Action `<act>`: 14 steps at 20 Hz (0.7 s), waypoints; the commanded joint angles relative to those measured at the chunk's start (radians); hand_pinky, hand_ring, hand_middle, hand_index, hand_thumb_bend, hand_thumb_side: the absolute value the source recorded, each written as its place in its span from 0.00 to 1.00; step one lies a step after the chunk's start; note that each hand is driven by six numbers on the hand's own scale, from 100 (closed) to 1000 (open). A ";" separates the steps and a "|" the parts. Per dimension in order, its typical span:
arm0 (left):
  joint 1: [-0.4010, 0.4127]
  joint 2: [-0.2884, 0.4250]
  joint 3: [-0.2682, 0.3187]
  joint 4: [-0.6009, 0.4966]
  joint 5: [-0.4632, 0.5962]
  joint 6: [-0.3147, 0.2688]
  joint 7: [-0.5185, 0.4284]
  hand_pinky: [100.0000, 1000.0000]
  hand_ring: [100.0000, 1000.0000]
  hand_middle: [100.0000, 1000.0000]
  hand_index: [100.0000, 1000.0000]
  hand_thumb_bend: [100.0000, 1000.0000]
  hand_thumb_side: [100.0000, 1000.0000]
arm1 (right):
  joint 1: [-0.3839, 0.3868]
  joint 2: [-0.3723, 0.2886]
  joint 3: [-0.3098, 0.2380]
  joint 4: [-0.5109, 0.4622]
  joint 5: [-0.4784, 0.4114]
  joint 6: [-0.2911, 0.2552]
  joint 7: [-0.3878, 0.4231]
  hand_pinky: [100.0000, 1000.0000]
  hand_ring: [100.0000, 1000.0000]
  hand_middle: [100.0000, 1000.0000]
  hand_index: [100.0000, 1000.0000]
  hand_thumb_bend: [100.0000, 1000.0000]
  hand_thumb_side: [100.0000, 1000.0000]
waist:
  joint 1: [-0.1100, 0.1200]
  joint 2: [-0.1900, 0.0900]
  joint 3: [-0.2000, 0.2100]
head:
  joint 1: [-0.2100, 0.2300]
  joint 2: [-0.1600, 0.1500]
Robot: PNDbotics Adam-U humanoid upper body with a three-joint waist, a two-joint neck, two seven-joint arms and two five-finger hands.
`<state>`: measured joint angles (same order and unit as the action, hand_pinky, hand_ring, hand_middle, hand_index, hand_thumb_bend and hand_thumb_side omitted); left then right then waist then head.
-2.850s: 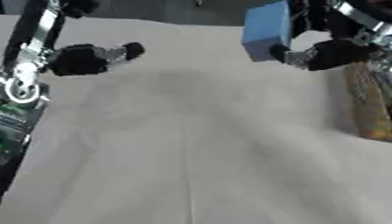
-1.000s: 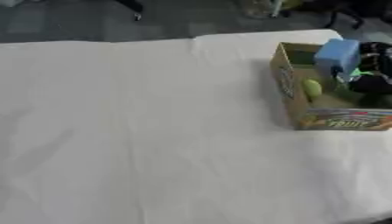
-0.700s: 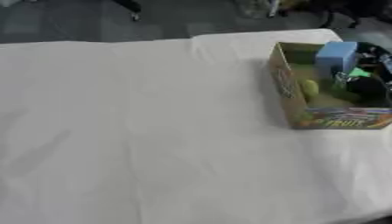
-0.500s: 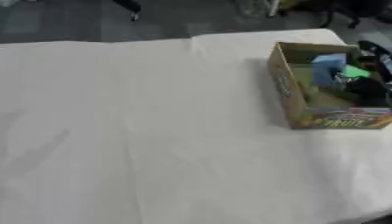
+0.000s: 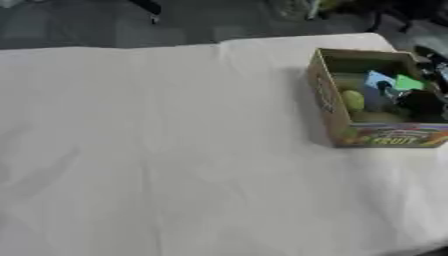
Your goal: Pick up the objects with one hand, pass them to the other hand, and then place them into the box on the other side of the table.
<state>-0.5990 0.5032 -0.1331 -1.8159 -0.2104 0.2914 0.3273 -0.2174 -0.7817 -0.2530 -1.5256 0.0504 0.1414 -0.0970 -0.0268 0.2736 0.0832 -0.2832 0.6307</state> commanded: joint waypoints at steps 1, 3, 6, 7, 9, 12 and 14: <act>-0.005 0.010 0.016 -0.014 0.009 0.000 0.013 0.74 0.65 0.57 0.80 0.67 0.38 | -0.020 -0.016 -0.019 -0.053 -0.136 -0.034 -0.067 0.95 0.94 1.00 1.00 0.00 0.56 | 0.012 -0.011 0.000 | 0.020 -0.005; 0.000 0.000 0.026 -0.012 0.020 0.001 0.028 0.74 0.65 0.56 0.80 0.62 0.44 | -0.032 -0.011 -0.018 -0.086 -0.241 -0.100 -0.107 0.96 0.94 1.00 1.00 0.00 0.54 | 0.012 -0.012 0.002 | 0.046 -0.006; 0.009 -0.017 0.045 -0.006 0.052 -0.003 0.066 0.74 0.65 0.56 0.79 0.53 0.50 | -0.053 -0.001 -0.018 -0.109 -0.330 -0.171 -0.120 0.96 0.94 1.00 1.00 0.00 0.36 | 0.010 -0.014 0.008 | 0.079 -0.009; 0.013 -0.022 0.051 -0.002 0.062 -0.003 0.077 0.74 0.65 0.56 0.79 0.55 0.48 | -0.061 0.005 -0.020 -0.112 -0.343 -0.183 -0.119 0.96 0.94 1.00 1.00 0.00 0.33 | 0.009 -0.015 0.011 | 0.088 -0.011; 0.020 -0.032 0.062 0.006 0.080 0.001 0.091 0.74 0.65 0.56 0.79 0.57 0.47 | -0.078 0.021 -0.025 -0.116 -0.354 -0.195 -0.117 0.96 0.93 1.00 0.99 0.00 0.27 | 0.007 -0.016 0.016 | 0.102 -0.014; 0.033 -0.051 0.083 0.022 0.144 0.009 0.110 0.75 0.68 0.60 0.82 0.56 0.46 | -0.104 0.050 -0.032 -0.121 -0.363 -0.205 -0.122 0.96 0.93 0.99 0.97 0.00 0.25 | 0.004 -0.018 0.024 | 0.118 -0.014; 0.043 -0.062 0.095 0.041 0.214 0.009 0.115 0.77 0.72 0.65 0.84 0.56 0.46 | -0.116 0.068 -0.037 -0.120 -0.371 -0.212 -0.124 0.96 0.93 0.98 0.95 0.00 0.27 | 0.001 -0.019 0.029 | 0.126 -0.013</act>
<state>-0.5474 0.4322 -0.0565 -1.7726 -0.0286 0.3000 0.4338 -0.3213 -0.6966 -0.2723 -1.6279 -0.3121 -0.0623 -0.2193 -0.0268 0.2735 0.1130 -0.1640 0.6300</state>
